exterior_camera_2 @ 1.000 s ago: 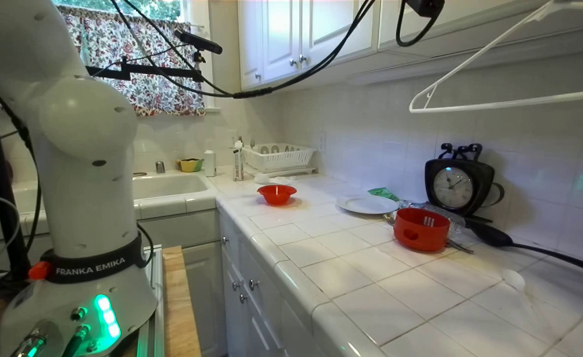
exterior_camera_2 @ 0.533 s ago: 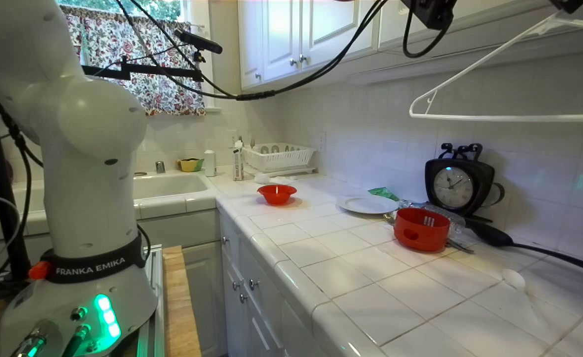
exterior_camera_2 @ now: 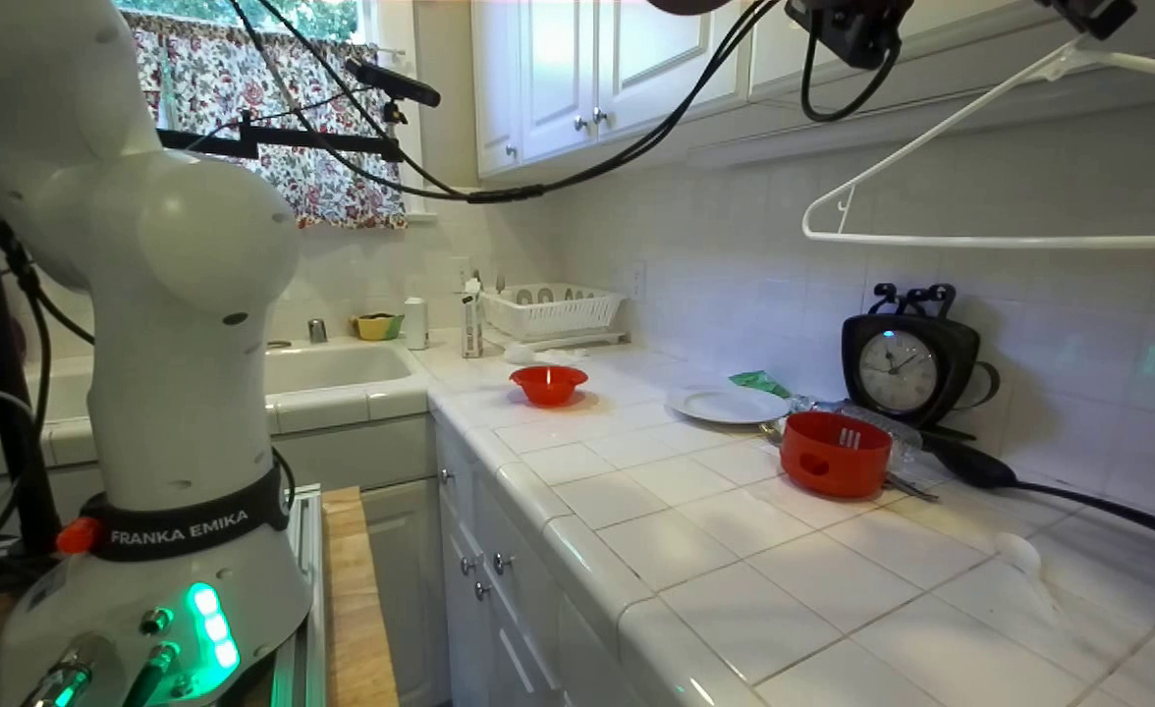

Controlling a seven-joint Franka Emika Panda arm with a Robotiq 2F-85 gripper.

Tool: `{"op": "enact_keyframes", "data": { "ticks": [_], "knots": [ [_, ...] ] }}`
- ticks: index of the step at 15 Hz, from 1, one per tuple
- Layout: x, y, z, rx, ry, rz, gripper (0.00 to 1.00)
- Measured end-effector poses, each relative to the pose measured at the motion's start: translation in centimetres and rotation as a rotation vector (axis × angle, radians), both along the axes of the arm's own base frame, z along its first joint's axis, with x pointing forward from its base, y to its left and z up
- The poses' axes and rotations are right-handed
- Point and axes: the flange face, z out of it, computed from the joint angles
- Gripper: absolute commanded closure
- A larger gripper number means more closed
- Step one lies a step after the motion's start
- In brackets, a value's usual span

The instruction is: Place the white hanger on the left door of the first upper cabinet from the right.

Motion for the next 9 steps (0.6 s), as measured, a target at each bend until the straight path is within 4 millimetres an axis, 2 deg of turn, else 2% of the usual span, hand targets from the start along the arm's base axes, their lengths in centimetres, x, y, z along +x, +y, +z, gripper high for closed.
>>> {"op": "enact_keyframes", "data": {
  "ticks": [6, 7, 8, 9],
  "knots": [
    [0.2, -0.2, -0.6, -0.028, 0.02, 0.004, 0.94],
    [0.2, -0.3, -0.8, -0.03, 0.025, 0.001, 0.65],
    [0.3, -0.4, -1.0, -0.032, 0.031, -0.001, 0.64],
    [0.3, -0.4, -1.2, -0.033, 0.036, -0.003, 0.57]
  ]
}}
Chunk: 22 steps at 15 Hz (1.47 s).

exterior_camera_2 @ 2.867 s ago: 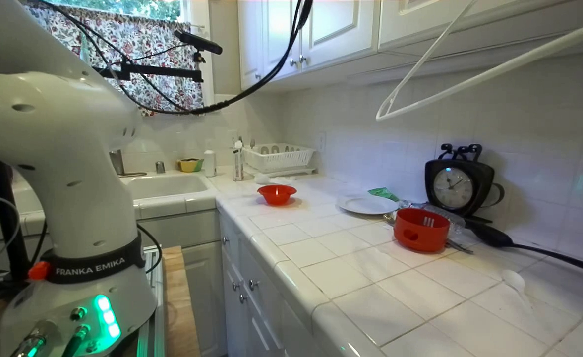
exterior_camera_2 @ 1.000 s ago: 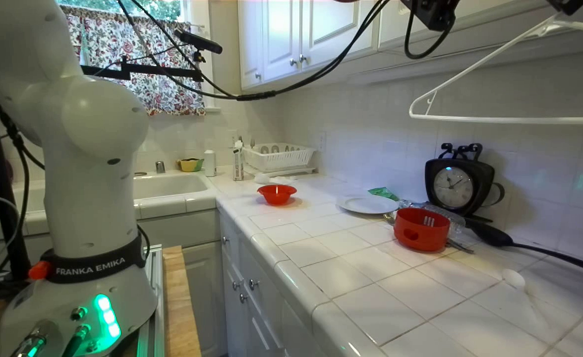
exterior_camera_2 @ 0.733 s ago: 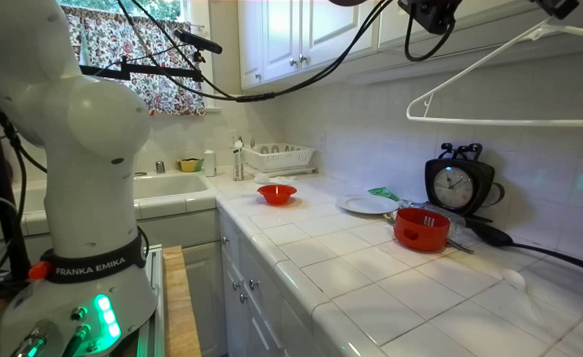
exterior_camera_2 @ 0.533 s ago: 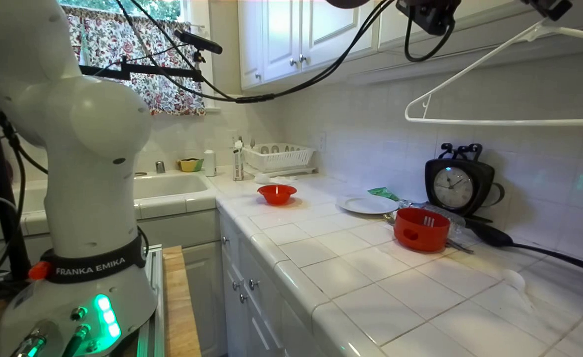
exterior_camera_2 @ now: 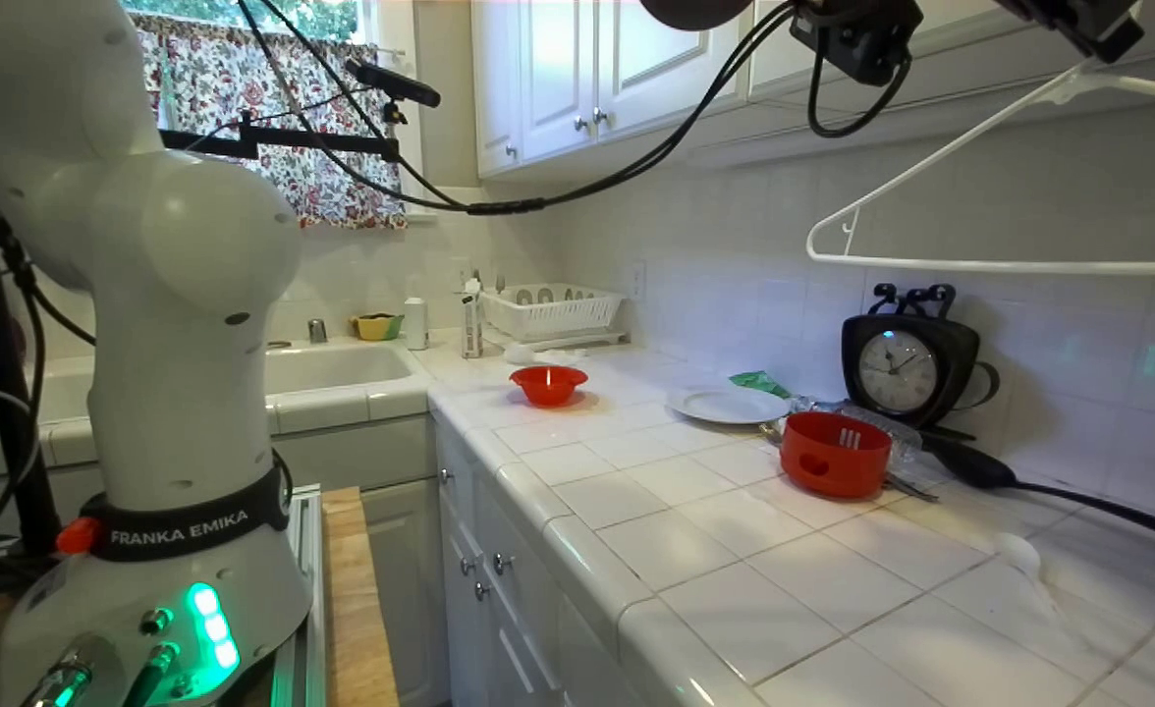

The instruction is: Place the white hanger on the left door of the first upper cabinet from the right.

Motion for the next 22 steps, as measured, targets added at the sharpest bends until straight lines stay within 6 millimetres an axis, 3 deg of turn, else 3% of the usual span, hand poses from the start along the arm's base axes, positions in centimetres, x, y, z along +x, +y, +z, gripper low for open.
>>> {"op": "enact_keyframes", "data": {
  "ticks": [8, 11, 16, 19, 22],
  "knots": [
    [0.5, 0.5, -0.5, -0.027, 0.027, -0.001, 0.02],
    [0.1, 0.3, -0.4, -0.067, 0.057, -0.042, 0.0],
    [-1.4, 0.4, -2.1, -0.102, 0.171, -0.074, 0.0],
    [-2.9, 3.6, -0.9, -0.127, 0.228, 0.009, 0.0],
    [-5.3, 7.9, 2.4, -0.122, 0.28, 0.124, 0.0]
  ]
}}
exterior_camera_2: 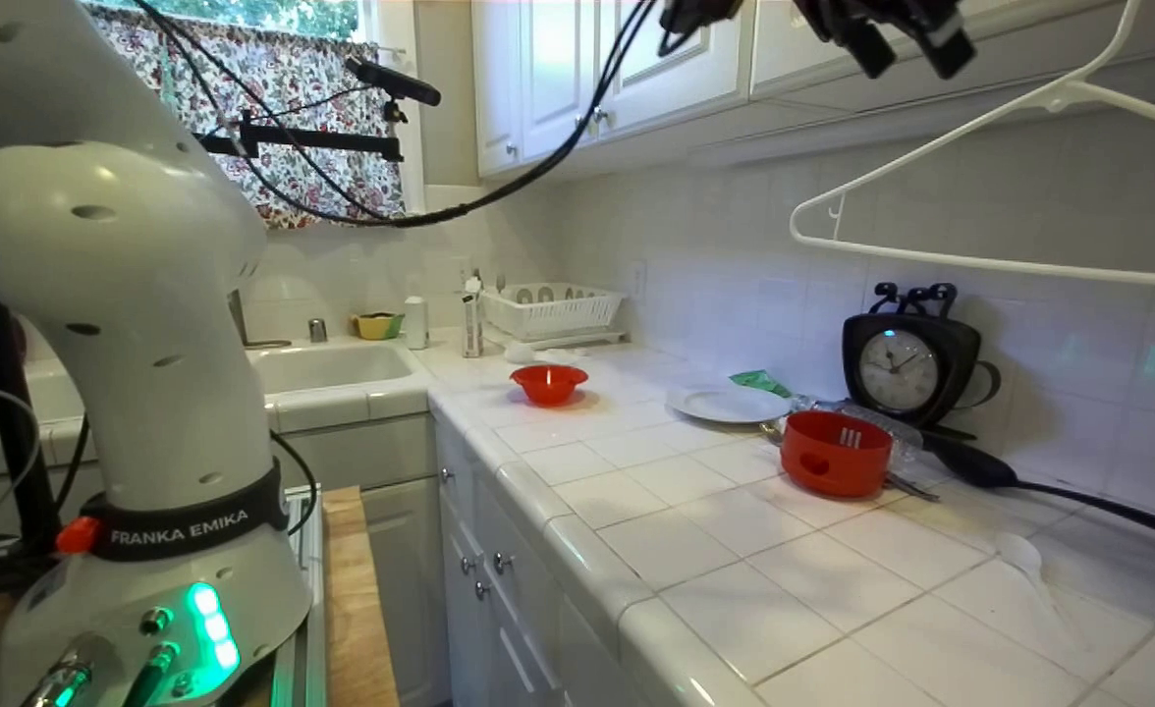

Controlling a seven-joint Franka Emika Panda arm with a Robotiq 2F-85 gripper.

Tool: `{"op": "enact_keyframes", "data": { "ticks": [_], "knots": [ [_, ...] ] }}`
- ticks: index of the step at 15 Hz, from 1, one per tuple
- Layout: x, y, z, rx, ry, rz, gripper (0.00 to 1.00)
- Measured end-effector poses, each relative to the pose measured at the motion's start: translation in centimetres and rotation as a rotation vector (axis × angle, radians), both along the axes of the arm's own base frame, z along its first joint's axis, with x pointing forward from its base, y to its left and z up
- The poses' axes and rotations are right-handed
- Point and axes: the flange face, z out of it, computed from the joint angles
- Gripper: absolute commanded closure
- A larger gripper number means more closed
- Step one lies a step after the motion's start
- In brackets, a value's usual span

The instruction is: Place the white hanger on the left door of the first upper cabinet from the right.

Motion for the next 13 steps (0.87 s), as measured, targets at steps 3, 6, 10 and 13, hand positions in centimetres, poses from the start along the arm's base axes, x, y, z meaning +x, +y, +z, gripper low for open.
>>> {"op": "enact_keyframes", "data": {
  "ticks": [3, 6, 10, 13],
  "knots": [
    [-3.1, 3.5, 3.4, 0.014, 0.078, 0.024, 0.0],
    [-5.6, 6.2, 5.5, 0.018, 0.155, 0.003, 0.0],
    [-7.5, 8.4, 7.5, -0.022, 0.185, -0.062, 0.0],
    [-7.7, 8.7, 7.8, -0.037, 0.179, -0.083, 0.0]
  ]
}}
